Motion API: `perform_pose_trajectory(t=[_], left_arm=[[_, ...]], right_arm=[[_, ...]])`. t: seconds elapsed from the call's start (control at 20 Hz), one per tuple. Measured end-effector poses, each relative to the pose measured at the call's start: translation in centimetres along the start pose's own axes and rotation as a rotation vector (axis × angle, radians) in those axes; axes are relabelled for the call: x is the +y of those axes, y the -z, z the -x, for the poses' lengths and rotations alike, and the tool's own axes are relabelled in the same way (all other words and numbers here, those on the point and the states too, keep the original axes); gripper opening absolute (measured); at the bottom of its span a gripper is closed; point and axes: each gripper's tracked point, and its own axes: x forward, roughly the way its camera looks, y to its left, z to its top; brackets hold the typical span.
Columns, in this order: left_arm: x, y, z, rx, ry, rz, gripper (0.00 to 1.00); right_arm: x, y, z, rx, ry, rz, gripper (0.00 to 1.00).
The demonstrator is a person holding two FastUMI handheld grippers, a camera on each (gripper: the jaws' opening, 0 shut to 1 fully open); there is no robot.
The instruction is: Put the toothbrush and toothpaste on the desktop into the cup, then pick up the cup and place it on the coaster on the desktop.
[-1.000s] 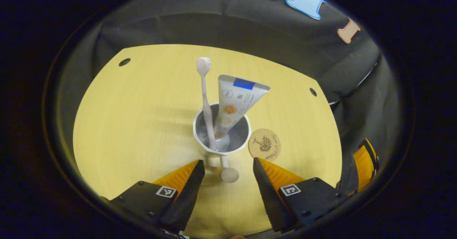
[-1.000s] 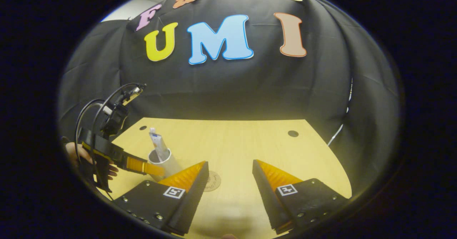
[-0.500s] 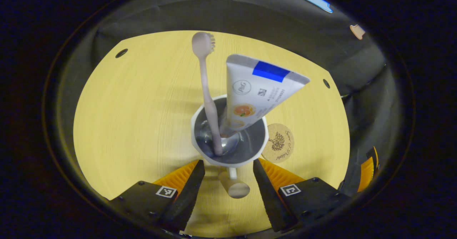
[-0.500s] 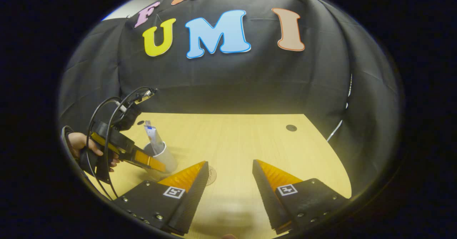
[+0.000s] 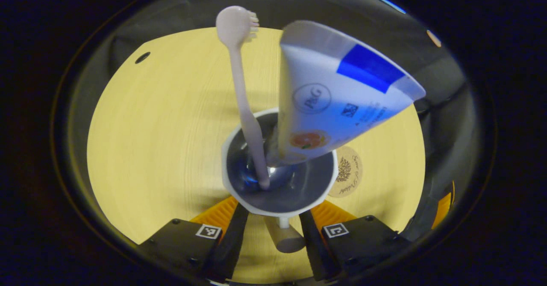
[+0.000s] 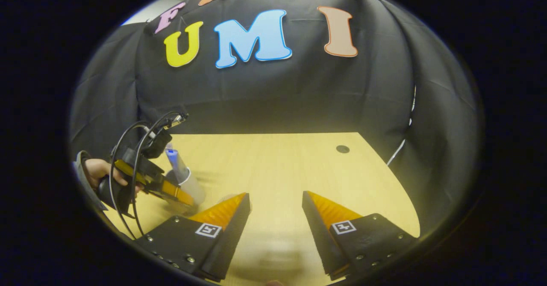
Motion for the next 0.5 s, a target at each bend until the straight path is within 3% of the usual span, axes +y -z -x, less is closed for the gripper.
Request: perform_pose_trajectory(t=[0.05, 0.2, 0.25, 0.3, 0.35, 0.5], left_arm=[[0.0, 0.2, 0.0, 0.007, 0.0, 0.001, 0.73], [-0.1, 0.5, -0.1, 0.017, -0.002, 0.007, 0.58], [-0.3, 0.6, -0.2, 0.02, -0.004, 0.004, 0.57], [0.0, 1.3, -0.4, 0.028, -0.029, 0.01, 0.56], [0.0, 1.0, -0.6, 0.031, -0.033, -0.004, 0.46], [0.5, 0.9, -0.5, 0.026, -0.086, -0.065, 0.38]], right_arm=[[-0.2, 0.0, 0.0, 0.001, 0.002, -0.001, 0.79], [-0.3, -0.1, 0.0, 0.004, 0.004, -0.006, 0.75], [-0.3, -0.1, -0.1, 0.005, 0.004, -0.009, 0.79], [-0.3, -0.2, -0.1, 0.006, 0.003, -0.01, 0.75], [-0.3, -0.2, -0.1, 0.006, 0.004, -0.01, 0.75], [-0.3, -0.1, 0.0, 0.009, 0.005, -0.008, 0.79]])
